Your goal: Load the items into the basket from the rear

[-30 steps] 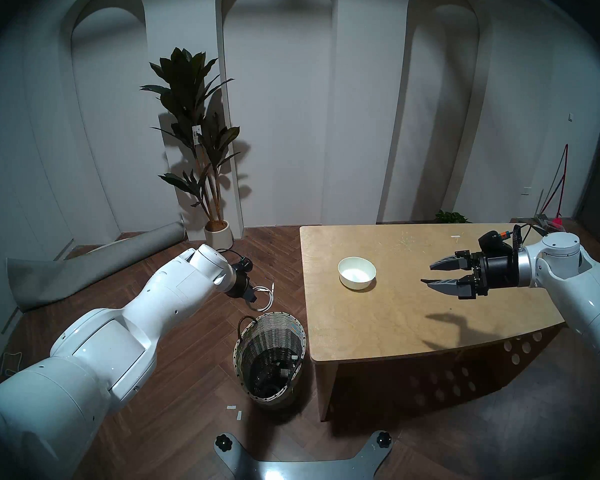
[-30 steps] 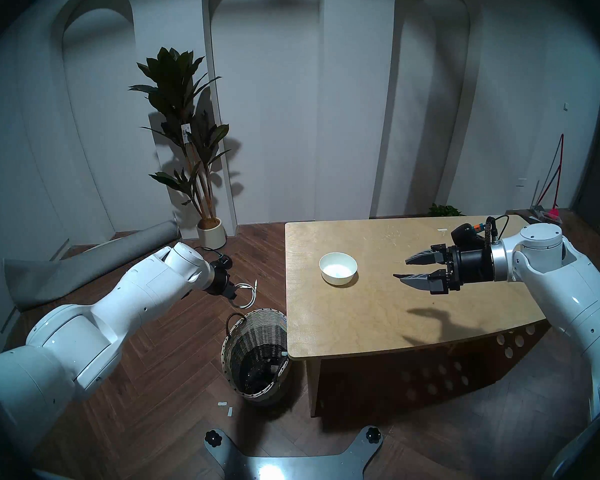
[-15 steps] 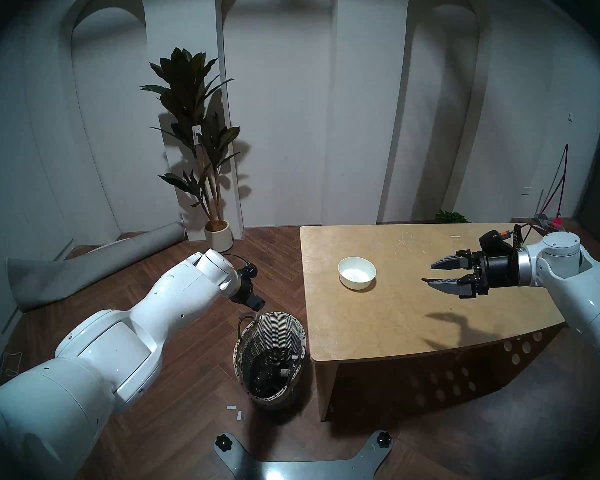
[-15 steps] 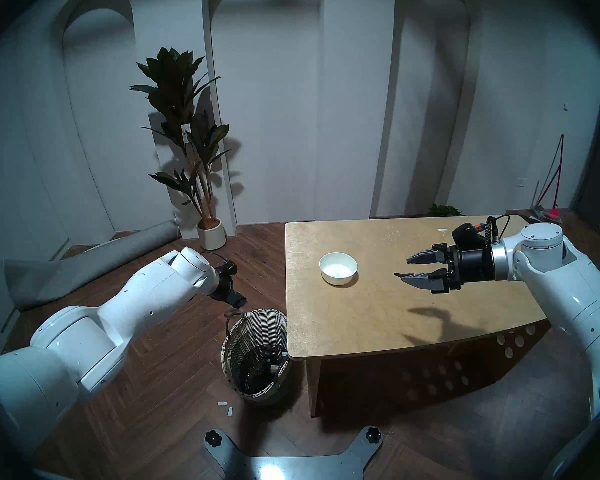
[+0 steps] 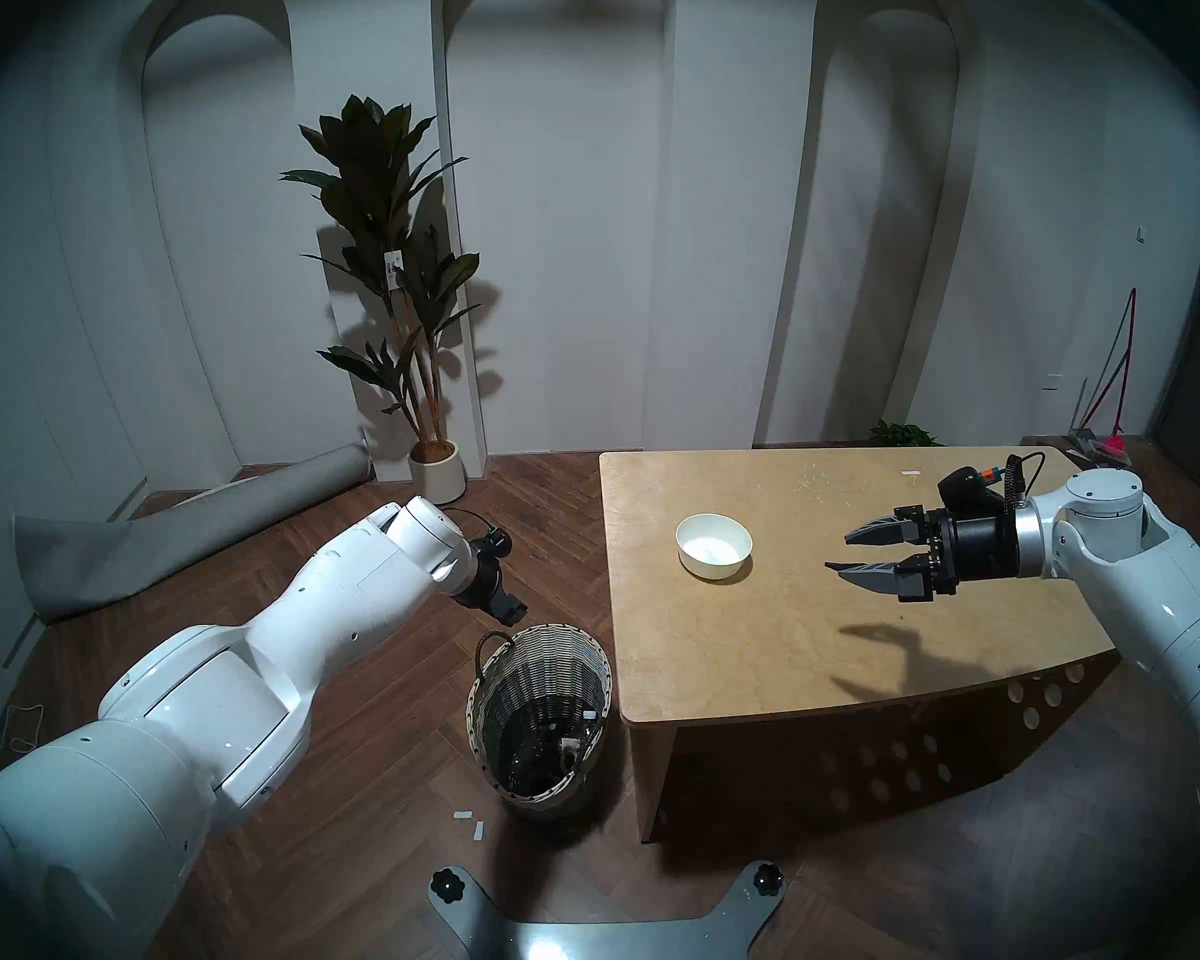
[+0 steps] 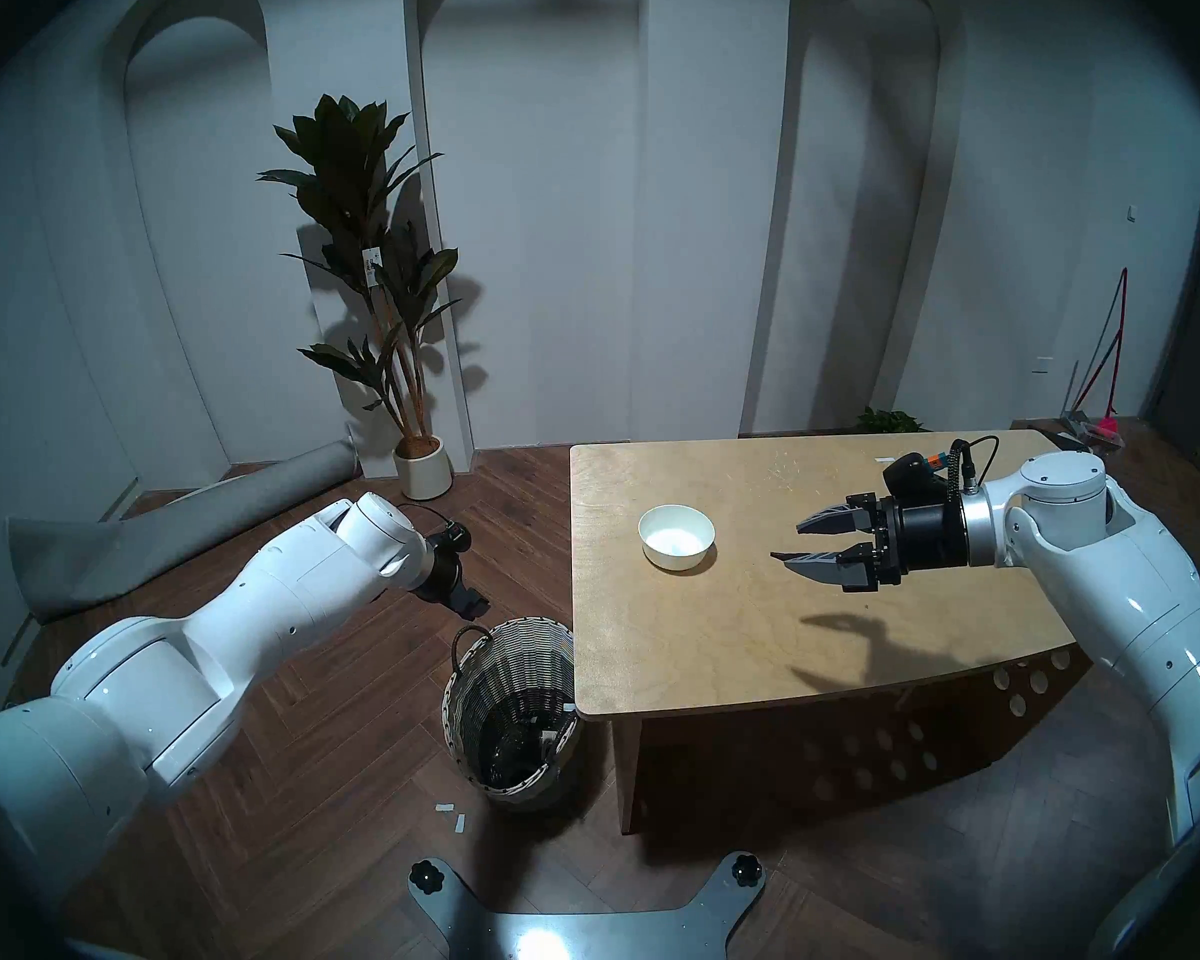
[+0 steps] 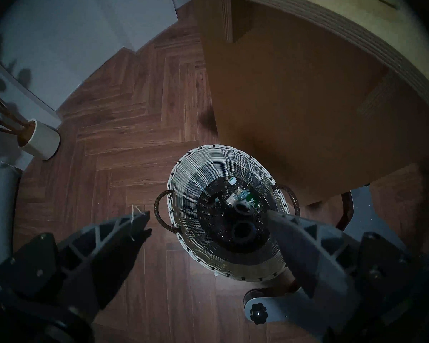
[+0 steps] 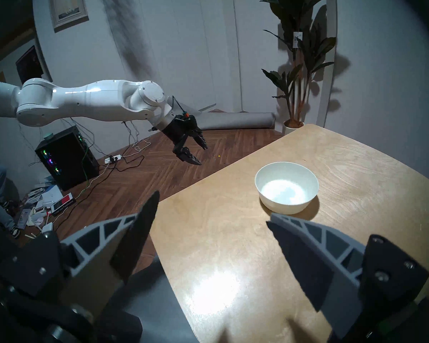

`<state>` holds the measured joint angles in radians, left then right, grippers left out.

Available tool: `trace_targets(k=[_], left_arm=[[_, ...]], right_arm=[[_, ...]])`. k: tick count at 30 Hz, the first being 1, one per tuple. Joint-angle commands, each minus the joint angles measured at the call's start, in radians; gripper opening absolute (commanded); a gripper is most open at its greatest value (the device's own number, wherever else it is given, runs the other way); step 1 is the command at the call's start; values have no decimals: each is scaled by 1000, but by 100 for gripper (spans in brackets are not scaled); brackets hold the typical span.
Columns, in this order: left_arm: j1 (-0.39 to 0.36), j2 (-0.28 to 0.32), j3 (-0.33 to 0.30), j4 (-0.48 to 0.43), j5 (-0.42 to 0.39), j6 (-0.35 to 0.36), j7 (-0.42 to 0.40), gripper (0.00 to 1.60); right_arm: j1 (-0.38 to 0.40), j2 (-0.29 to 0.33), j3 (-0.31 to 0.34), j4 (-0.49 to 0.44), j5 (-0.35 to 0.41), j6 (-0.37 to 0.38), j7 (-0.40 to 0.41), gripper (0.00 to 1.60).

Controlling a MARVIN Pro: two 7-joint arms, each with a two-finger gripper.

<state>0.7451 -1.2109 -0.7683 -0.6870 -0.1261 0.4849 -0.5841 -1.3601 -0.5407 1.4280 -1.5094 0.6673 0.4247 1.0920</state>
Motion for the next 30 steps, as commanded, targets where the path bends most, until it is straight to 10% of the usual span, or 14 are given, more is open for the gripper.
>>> trace_targets(k=[1, 30], left_arm=[[-40, 31, -48, -81, -7, -44, 60, 160], [-15, 166, -198, -212, -64, -64, 185, 160]], right_arm=[[56, -21, -11, -72, -56, 78, -117, 160], [220, -329, -179, -84, -171, 449, -574, 160]])
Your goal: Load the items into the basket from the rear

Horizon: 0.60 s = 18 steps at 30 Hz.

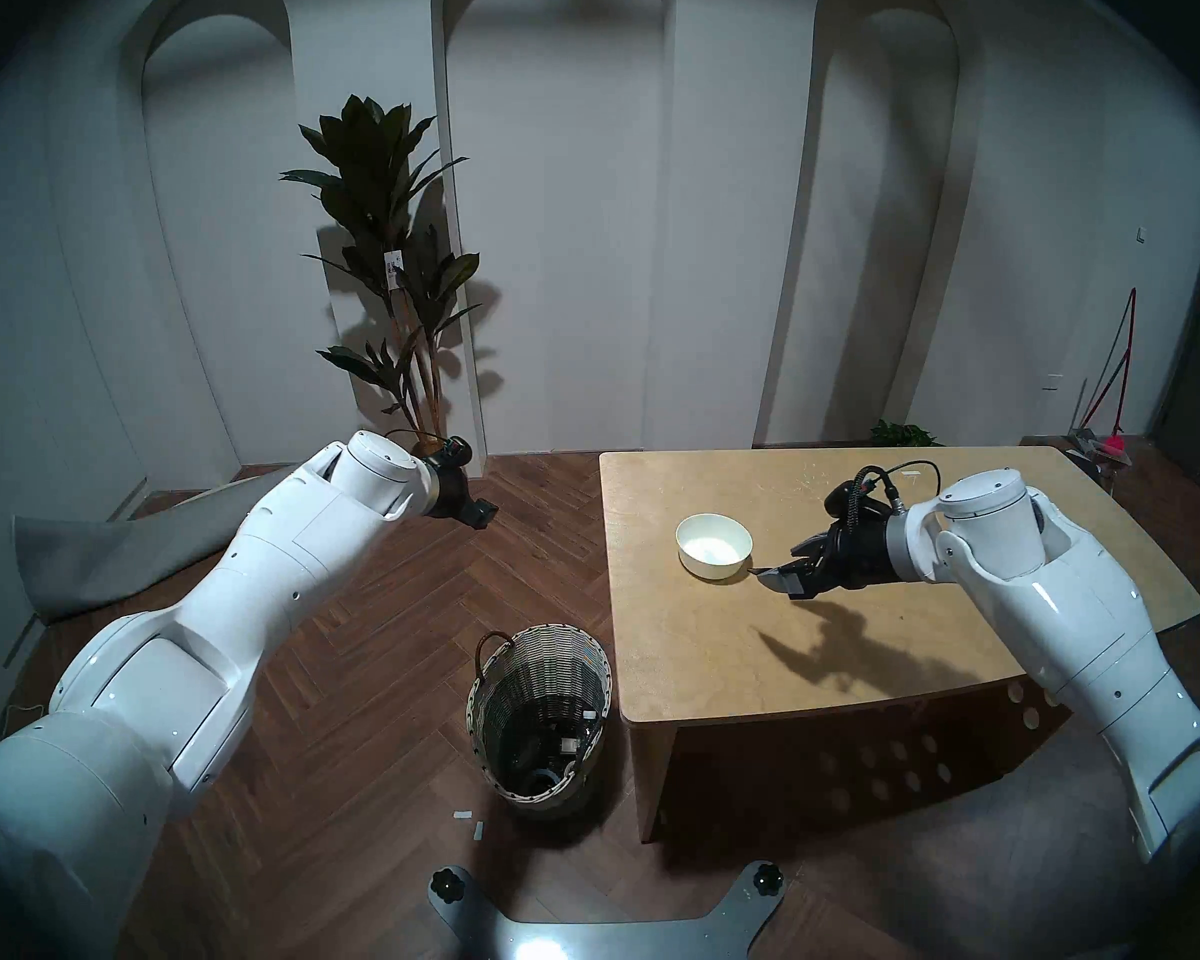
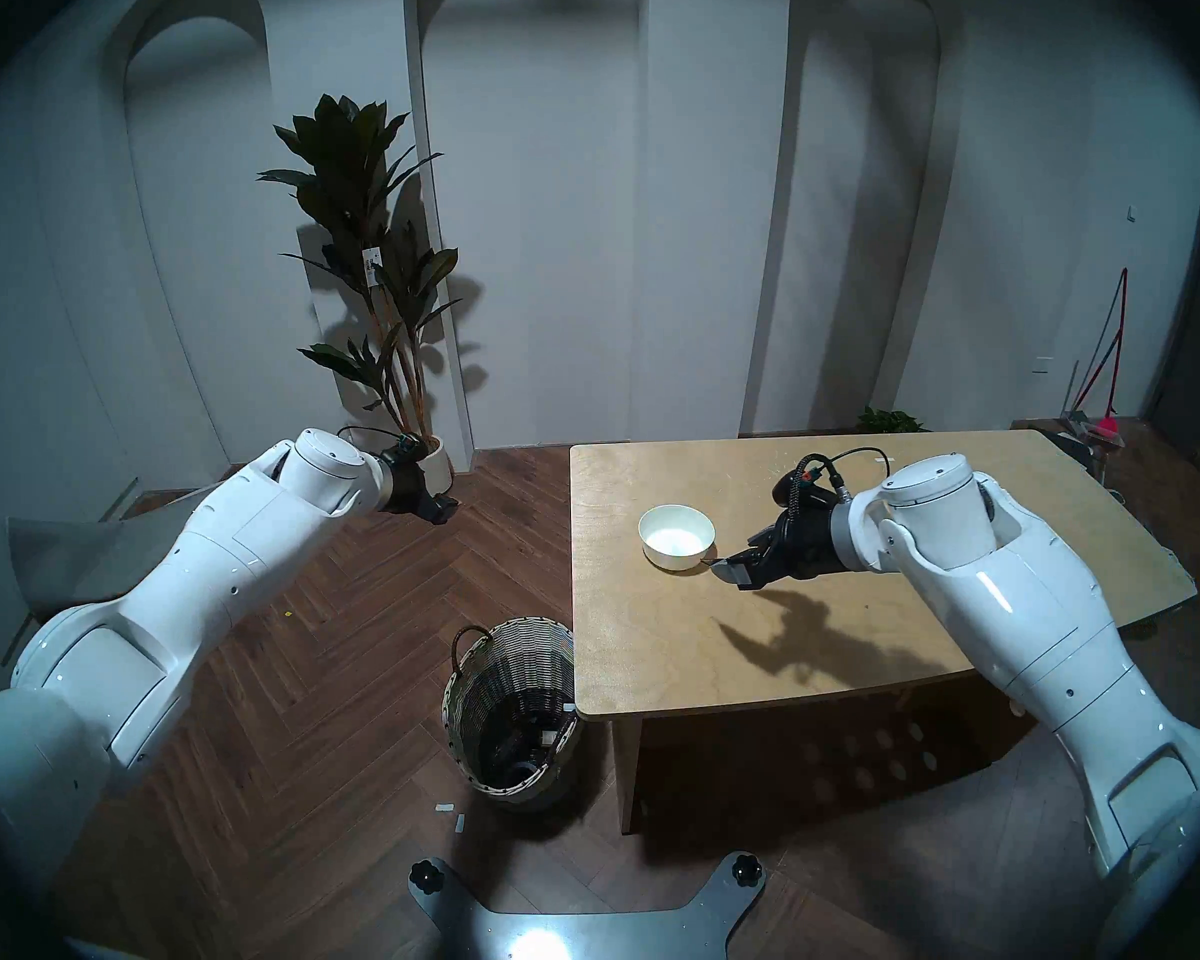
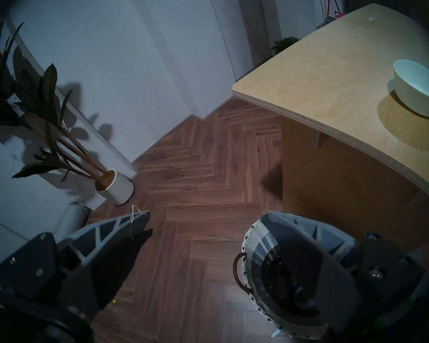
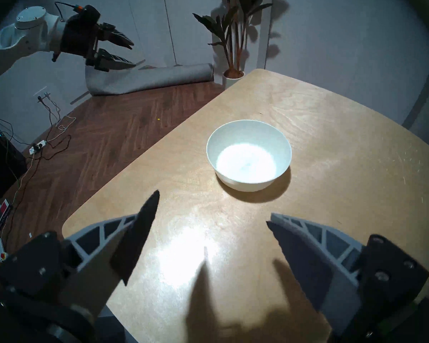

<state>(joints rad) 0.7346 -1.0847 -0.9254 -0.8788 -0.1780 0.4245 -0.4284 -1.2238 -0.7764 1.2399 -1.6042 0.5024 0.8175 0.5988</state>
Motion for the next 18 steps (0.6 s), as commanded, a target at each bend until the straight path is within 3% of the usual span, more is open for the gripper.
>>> trace_targets(k=[1, 9, 18], left_arm=[[-1, 42, -43, -21, -14, -3, 31, 160], [26, 52, -64, -32, -36, -4, 54, 160], [60, 64, -81, -47, -61, -4, 78, 160]], right_arm=[[92, -100, 9, 14, -8, 64, -93, 160], [154, -185, 17, 60, -21, 142, -198, 160], [197, -295, 16, 149, -35, 142, -321, 160]])
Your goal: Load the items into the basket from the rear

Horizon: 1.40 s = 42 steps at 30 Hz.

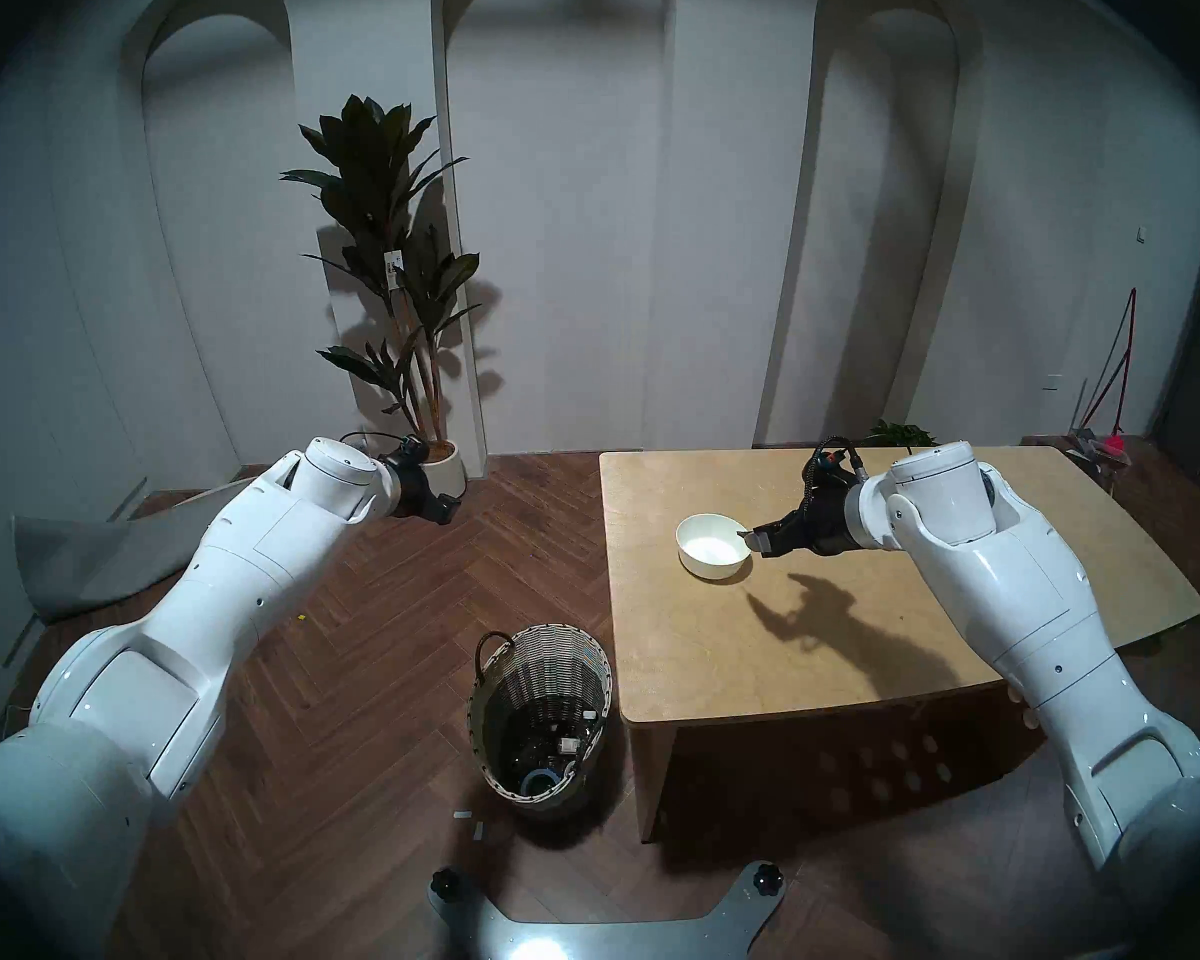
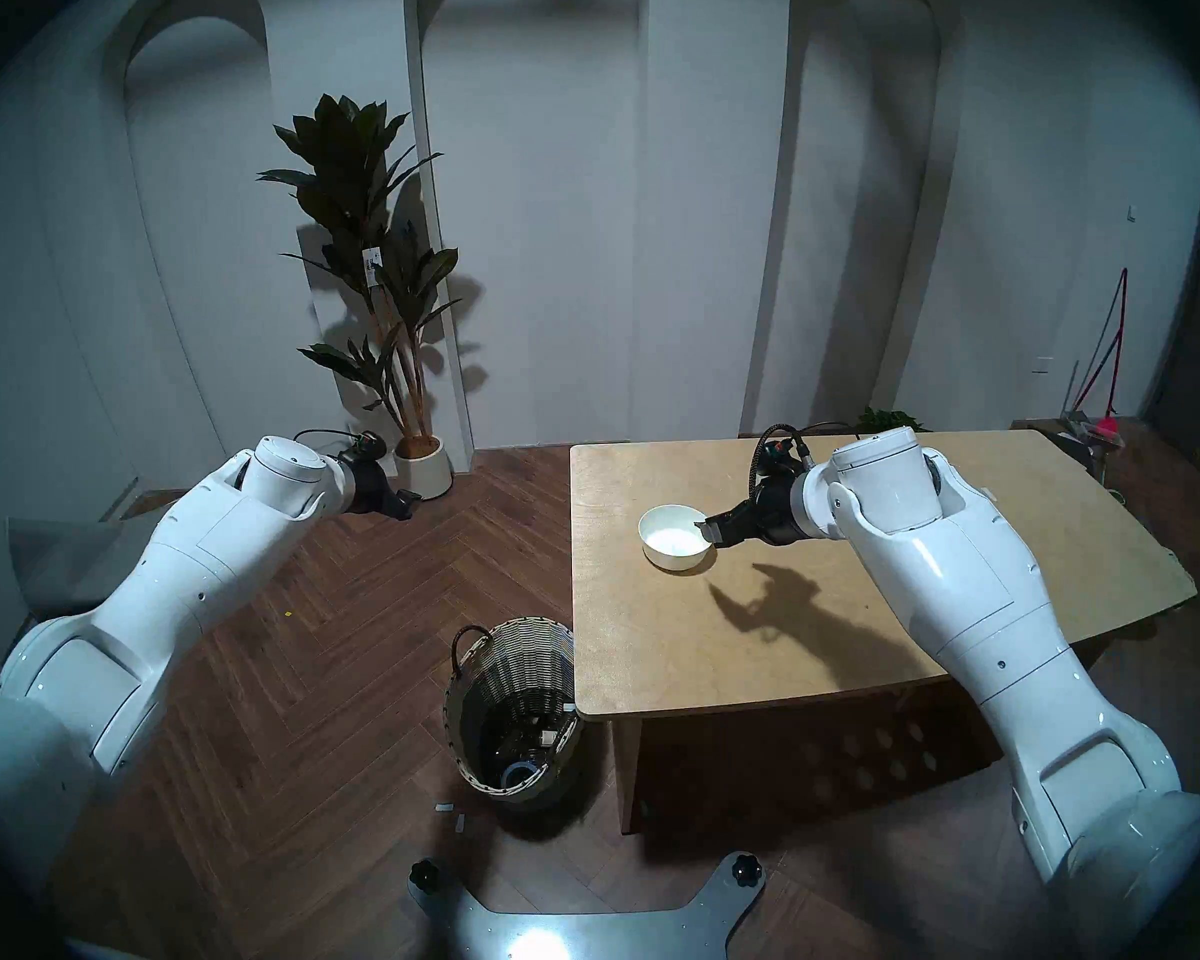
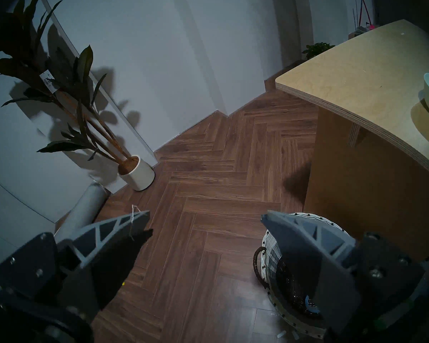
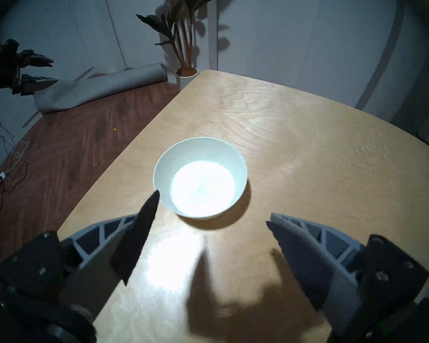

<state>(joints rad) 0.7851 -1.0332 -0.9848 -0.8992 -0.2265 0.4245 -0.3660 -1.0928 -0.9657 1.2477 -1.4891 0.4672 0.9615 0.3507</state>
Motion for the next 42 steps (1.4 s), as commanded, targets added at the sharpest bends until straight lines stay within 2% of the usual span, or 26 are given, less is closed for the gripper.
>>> trace_targets(k=[1, 9, 10, 14, 16, 18, 25, 42], left_arm=[[12, 13, -23, -28, -14, -5, 18, 160], [42, 22, -36, -46, -35, -5, 38, 160], [45, 23, -37, -46, -36, -5, 40, 160], [62, 30, -46, -57, -47, -5, 51, 160], [70, 33, -49, -61, -52, -5, 56, 160], [83, 38, -56, -71, -61, -6, 65, 160], [113, 46, -70, -99, -80, -8, 85, 160], [204, 63, -104, -206, -126, -9, 146, 160]], right_arm=[[70, -107, 5, 41, 1, -2, -82, 160], [105, -213, 2, 125, -8, -2, -185, 160], [109, -198, -6, 126, -5, -2, -190, 160], [130, -263, 10, 175, -11, -2, -249, 160], [140, -269, 10, 190, -11, -2, -271, 160], [155, -312, 21, 228, -12, -2, -316, 160], [176, -379, 36, 307, -10, -2, -417, 160], [209, -549, 156, 510, 16, -2, -707, 160]])
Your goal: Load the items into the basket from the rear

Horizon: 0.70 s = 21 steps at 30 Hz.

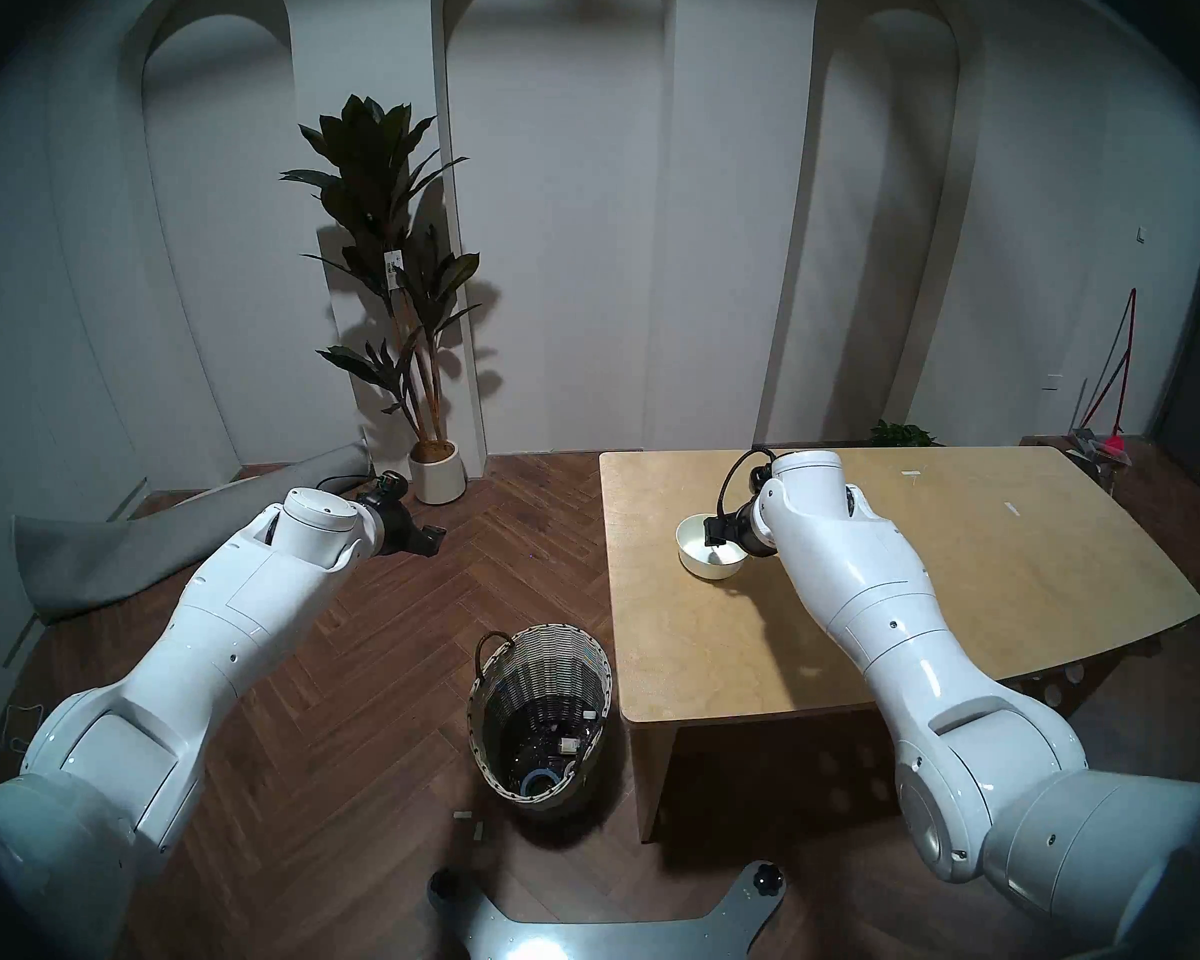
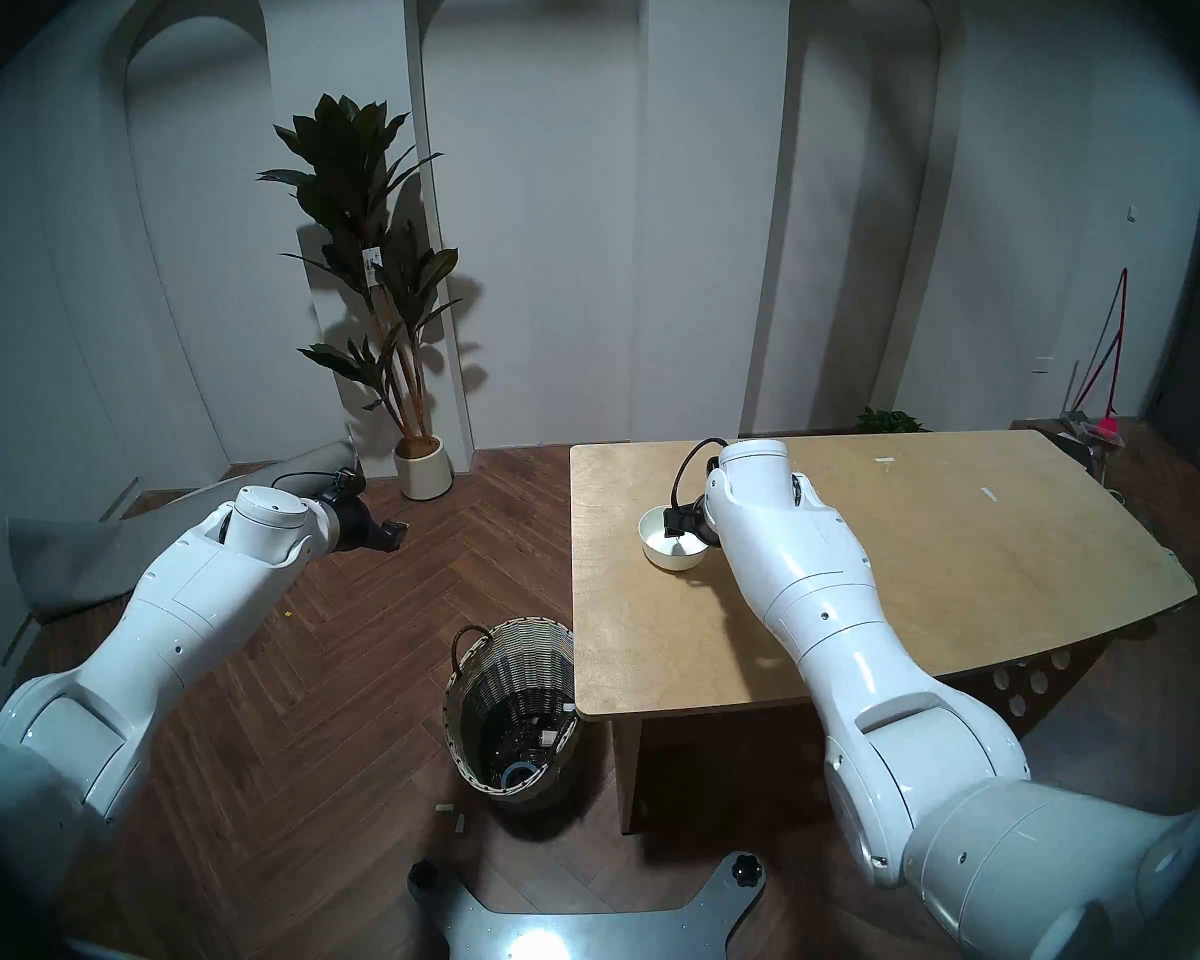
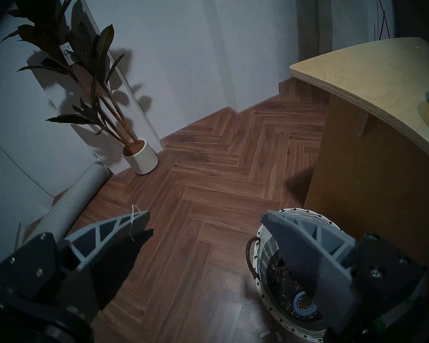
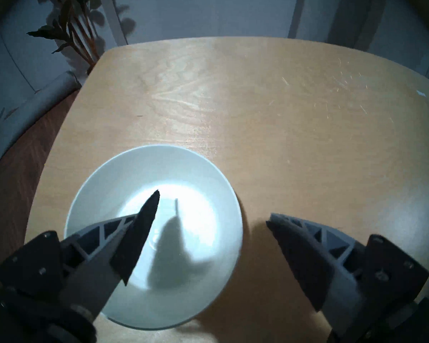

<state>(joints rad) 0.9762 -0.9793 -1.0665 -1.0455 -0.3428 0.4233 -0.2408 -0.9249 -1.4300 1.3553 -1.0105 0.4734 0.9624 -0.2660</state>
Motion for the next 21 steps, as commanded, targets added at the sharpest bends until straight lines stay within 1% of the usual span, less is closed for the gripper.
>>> trace_targets(k=[1, 6, 7, 9, 10, 11, 12, 13, 14, 15, 17, 18, 21], left_arm=[[20, 10, -24, -68, -12, -7, 25, 160], [50, 15, -35, -111, -24, -6, 49, 160], [55, 16, -37, -119, -26, -5, 54, 160], [70, 19, -43, -139, -32, -4, 66, 160], [75, 20, -45, -147, -34, -4, 71, 160], [83, 22, -49, -158, -37, -3, 79, 160], [91, 23, -52, -168, -40, -2, 86, 160], [98, 25, -55, -177, -42, -1, 92, 160], [104, 25, -57, -184, -45, 0, 97, 160], [113, 27, -61, -194, -48, 1, 105, 160], [130, 29, -67, -215, -53, 4, 121, 160], [139, 30, -70, -227, -56, 6, 129, 160], [159, 31, -79, -252, -64, 9, 151, 160]], right_arm=[[44, -95, 58, 42, 13, -3, -110, 160], [60, -149, 106, 86, 28, -3, -205, 160], [62, -157, 115, 93, 29, -3, -213, 149], [68, -181, 138, 108, 35, -9, -260, 129], [71, -190, 146, 114, 37, -11, -271, 102], [75, -203, 159, 122, 40, -15, -298, 102], [79, -212, 170, 130, 40, -19, -311, 73], [83, -223, 181, 136, 44, -22, -336, 67], [85, -228, 188, 141, 42, -25, -335, 65], [90, -239, 202, 147, 45, -30, -367, 45], [99, -258, 229, 158, 47, -43, -402, 10], [105, -267, 244, 161, 48, -50, -420, 0], [120, -294, 279, 158, 55, -62, -474, 0]])
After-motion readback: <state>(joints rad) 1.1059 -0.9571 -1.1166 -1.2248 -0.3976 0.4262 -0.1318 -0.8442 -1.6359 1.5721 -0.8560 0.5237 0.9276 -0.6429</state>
